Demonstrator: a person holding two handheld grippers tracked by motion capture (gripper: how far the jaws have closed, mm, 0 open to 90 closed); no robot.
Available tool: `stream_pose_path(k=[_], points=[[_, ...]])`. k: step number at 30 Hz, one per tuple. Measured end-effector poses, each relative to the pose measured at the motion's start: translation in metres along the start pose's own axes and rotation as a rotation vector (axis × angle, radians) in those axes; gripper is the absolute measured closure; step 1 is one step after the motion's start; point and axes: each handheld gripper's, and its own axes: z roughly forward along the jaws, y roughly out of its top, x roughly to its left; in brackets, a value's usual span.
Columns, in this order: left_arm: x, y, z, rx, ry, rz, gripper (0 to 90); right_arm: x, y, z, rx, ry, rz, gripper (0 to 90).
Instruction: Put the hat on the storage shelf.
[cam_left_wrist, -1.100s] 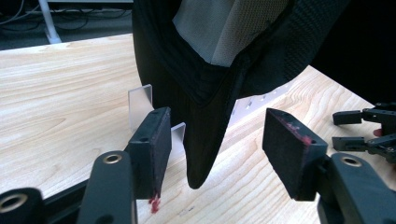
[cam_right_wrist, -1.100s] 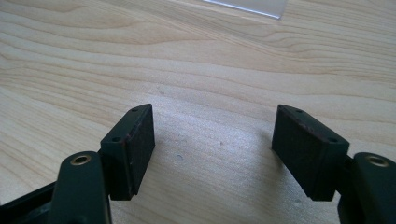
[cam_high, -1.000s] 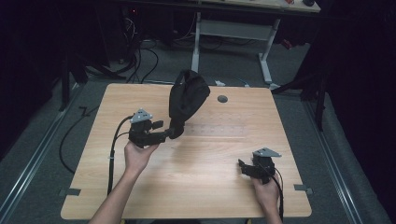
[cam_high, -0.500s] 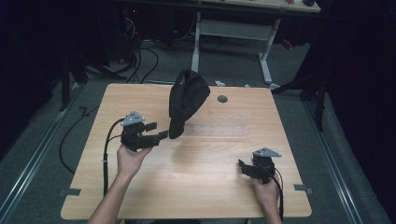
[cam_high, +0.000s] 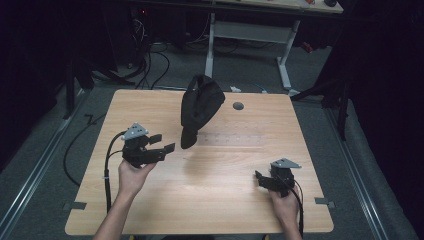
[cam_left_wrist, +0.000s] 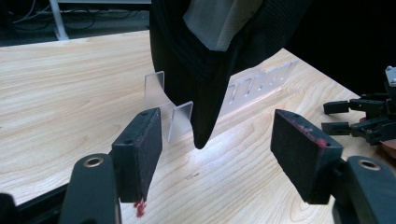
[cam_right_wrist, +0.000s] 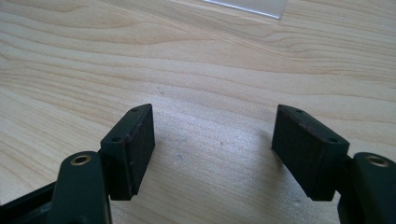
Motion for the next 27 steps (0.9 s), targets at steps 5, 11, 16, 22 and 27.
stream_pose_path(k=[5, 11, 16, 22, 27], points=[[0.0, -0.004, -0.006, 0.0, 0.011, -0.003, 33.8, 0.0, 0.0, 0.0, 0.0, 0.0, -0.001, 30.0], [0.0, -0.011, -0.012, 0.007, 0.019, -0.003, 33.5, 0.0, 0.0, 0.0, 0.0, 0.0, -0.001, 30.0], [0.001, -0.017, -0.017, 0.006, 0.019, -0.012, 33.1, 0.0, 0.0, 0.0, 0.0, 0.0, -0.002, 30.0], [0.001, -0.025, -0.023, 0.0, 0.029, -0.025, 32.8, 0.0, 0.0, 0.0, 0.0, 0.0, -0.001, 30.0], [0.001, -0.031, -0.025, 0.002, 0.03, -0.032, 32.6, 0.0, 0.0, 0.0, -0.001, -0.001, -0.002, 30.0]])
